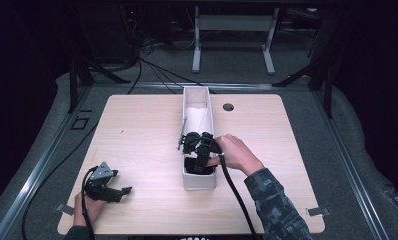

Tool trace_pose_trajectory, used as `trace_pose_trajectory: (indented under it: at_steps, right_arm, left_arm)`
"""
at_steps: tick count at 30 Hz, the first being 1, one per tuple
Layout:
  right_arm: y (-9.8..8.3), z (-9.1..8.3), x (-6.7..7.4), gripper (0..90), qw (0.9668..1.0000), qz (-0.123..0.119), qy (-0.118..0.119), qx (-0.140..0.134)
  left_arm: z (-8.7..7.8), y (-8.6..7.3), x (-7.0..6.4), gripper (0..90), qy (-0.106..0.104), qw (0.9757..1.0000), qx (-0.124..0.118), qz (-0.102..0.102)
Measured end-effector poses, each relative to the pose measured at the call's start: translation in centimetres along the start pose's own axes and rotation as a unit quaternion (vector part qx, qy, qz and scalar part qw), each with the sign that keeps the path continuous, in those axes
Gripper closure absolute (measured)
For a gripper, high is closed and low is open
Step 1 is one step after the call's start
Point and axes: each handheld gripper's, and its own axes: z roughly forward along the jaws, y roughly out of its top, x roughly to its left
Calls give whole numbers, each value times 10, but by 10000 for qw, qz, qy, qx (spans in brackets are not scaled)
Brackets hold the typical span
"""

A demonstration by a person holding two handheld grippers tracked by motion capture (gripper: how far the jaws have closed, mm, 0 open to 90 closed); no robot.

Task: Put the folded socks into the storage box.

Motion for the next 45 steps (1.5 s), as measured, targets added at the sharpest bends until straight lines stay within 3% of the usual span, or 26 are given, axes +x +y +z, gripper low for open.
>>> trace_pose_trajectory:
  at_steps: [9,12,22,36,38,45]
  right_arm:
    - [-2,5,-5,555,9999,87,97,-108]
    - [-4,2,-6,505,9997,114,77,-185]
    - [-15,-10,-6,487,9995,143,-27,-288]
    - [-41,-37,0,204,9973,302,-267,-618]
    - [-47,-41,2,168,9962,338,-386,-697]
    - [-71,-53,4,107,9942,511,-473,-824]
  left_arm:
    - [0,0,0,98,3,10000,1,6]
    - [0,0,0,98,-1,10000,-1,-5]
    - [0,0,0,98,-2,10000,1,-1]
    - [0,0,0,98,4,10000,5,7]
    - [0,0,0,98,3,10000,3,7]
    - [0,0,0,98,5,10000,6,9]
